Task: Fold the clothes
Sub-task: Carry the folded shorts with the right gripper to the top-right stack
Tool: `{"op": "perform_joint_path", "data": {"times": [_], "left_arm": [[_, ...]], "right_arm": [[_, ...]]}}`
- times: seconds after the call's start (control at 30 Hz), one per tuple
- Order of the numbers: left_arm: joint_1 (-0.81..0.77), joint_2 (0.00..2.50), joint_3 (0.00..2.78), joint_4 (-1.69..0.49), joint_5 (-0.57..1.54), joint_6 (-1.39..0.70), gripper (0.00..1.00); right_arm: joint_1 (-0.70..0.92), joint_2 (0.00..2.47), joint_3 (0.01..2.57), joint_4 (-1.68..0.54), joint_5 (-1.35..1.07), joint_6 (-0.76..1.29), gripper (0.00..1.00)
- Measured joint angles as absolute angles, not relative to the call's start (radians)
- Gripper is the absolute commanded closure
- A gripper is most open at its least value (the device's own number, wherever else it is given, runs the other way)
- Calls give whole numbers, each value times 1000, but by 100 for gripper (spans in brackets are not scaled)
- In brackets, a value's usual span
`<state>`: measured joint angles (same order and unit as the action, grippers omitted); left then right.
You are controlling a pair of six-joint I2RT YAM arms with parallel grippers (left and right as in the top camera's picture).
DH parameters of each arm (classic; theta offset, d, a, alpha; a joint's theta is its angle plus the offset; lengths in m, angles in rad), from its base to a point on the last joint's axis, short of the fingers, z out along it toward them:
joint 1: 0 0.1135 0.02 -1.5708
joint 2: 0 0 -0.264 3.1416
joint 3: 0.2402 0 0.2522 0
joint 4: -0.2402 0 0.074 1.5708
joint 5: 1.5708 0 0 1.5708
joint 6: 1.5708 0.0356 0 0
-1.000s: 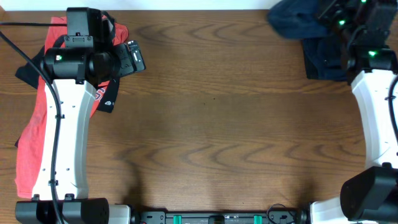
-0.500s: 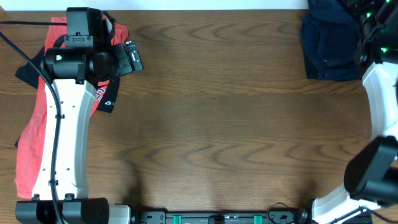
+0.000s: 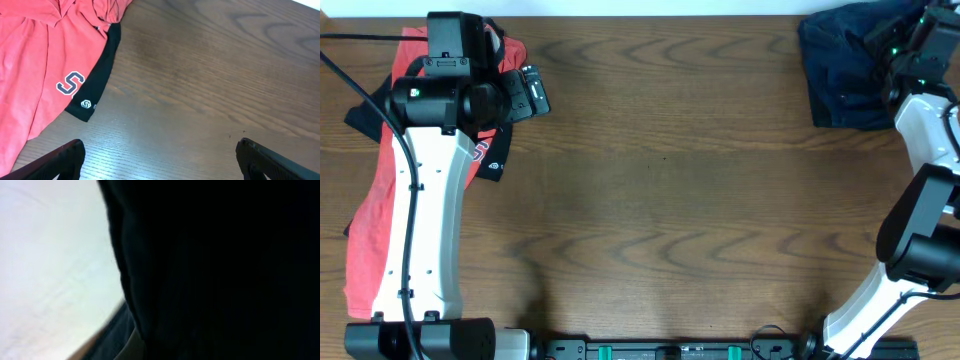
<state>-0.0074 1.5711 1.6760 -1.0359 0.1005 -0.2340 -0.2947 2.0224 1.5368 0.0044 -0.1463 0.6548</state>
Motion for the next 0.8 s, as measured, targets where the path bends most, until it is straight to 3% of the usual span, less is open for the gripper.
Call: {"op": "perform_joint_path", "data": {"times": [0.23, 0.3, 0.33, 0.4, 0.47, 0.6, 0.8], "left_arm": [[-7, 1571, 1676, -1036, 101, -234, 2], [-7, 1571, 1676, -1036, 101, -234, 2], [-7, 1571, 1676, -1036, 101, -234, 2], [-7, 1571, 1676, -1036, 100, -234, 2], [-7, 1571, 1676, -1036, 101, -234, 2], [-7, 1571, 1676, -1036, 101, -234, 2], [-7, 1571, 1676, -1040, 101, -234, 2]], "right_arm": [[-340, 2022, 1542, -202, -209, 645, 99], [-353, 2022, 1543, -293, -221, 641, 88], [-360, 2022, 1543, -330, -223, 635, 77], [-370, 2022, 1543, -401, -223, 619, 37], [-377, 2022, 1543, -450, -217, 576, 18], [-382, 2022, 1543, -488, -210, 473, 8], [-382, 1967, 1543, -499, -286, 318, 6]]}}
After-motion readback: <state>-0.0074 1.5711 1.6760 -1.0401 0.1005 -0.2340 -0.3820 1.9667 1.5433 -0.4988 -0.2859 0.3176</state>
